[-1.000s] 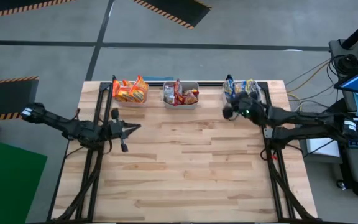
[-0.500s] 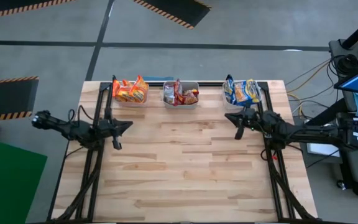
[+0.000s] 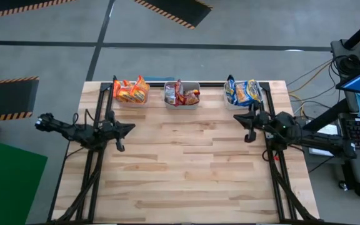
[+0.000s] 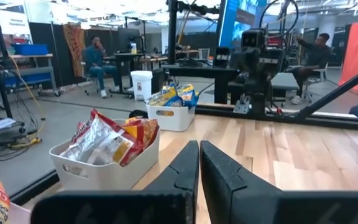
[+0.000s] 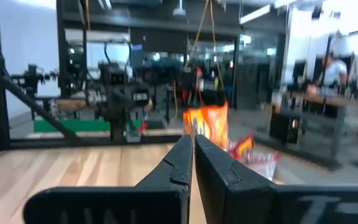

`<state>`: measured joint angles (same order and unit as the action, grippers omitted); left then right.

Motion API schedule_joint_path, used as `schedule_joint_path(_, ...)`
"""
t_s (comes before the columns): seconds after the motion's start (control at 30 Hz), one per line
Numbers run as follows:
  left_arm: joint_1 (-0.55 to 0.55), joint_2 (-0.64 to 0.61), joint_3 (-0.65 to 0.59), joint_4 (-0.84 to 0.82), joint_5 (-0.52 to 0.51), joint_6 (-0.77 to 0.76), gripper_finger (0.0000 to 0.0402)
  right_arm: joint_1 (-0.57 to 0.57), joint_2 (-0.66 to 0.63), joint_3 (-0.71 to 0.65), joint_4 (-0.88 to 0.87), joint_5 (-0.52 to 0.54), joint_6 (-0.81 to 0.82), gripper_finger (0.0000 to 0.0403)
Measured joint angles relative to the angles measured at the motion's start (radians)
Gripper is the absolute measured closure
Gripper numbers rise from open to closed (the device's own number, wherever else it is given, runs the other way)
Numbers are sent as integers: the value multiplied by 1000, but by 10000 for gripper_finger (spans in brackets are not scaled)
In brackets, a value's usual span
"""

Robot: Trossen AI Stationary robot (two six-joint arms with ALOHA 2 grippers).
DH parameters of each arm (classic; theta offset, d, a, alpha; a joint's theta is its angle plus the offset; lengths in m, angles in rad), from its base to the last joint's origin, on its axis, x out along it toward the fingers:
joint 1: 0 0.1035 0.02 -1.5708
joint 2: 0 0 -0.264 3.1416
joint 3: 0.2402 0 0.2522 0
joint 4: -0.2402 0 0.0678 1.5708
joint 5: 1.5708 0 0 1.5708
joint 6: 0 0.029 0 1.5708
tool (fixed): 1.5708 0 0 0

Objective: Sort Maruchan noodles
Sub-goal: Return to home position

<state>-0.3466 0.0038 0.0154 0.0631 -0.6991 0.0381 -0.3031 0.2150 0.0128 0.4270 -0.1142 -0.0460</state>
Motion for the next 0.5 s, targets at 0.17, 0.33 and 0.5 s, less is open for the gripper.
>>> schedule_joint_path(0.17,0,-4,0,-1,0,-2,402,0,-79,0,-60,2,-90,394)
schedule_joint_path(0.33,0,-4,0,-1,0,-15,402,0,-118,0,-101,9,-133,394)
schedule_joint_path(0.5,0,2,0,-2,0,1,402,-1,-137,-1,-134,78,-120,394)
